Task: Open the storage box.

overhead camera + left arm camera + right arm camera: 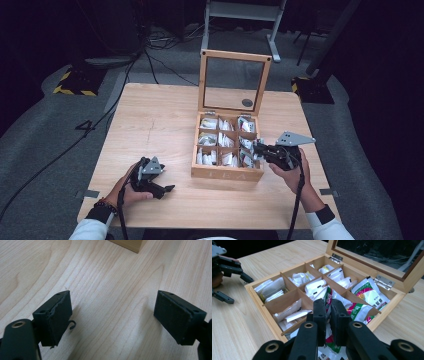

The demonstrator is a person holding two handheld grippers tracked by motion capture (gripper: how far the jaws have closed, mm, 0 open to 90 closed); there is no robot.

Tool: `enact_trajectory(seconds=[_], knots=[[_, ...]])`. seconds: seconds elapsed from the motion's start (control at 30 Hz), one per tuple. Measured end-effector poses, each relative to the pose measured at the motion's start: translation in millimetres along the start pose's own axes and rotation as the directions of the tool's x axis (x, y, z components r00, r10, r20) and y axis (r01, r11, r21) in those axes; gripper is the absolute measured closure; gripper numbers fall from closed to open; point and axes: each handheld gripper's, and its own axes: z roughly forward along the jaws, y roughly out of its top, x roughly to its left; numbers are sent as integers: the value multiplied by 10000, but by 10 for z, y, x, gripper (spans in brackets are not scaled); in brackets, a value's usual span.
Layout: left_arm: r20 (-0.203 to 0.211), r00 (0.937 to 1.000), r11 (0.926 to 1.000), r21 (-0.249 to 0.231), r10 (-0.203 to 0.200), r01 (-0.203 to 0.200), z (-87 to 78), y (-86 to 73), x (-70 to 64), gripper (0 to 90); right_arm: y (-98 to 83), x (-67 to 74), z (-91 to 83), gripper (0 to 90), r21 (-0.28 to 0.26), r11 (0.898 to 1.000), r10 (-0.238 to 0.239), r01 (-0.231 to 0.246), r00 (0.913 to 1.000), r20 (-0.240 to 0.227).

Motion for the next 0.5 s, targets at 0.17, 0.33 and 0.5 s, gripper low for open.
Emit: enact_trajectory(seconds=[0.17, 0.33, 0.5], knots=[[0, 10000, 10000, 2, 2, -2, 0, 0, 0, 155, 21, 14, -28, 837, -165, 9998, -71, 69, 9999, -83], [-14, 10000, 10000, 17, -27, 27, -4, -3, -2, 155, 67, 60, -88, 837, -427, 9989, -229, 218, 9994, -260], [-89, 9999, 10000, -4, -96, 96, -7, -9, -7, 155, 112, 107, -124, 837, -612, 9976, -360, 335, 9985, -404]])
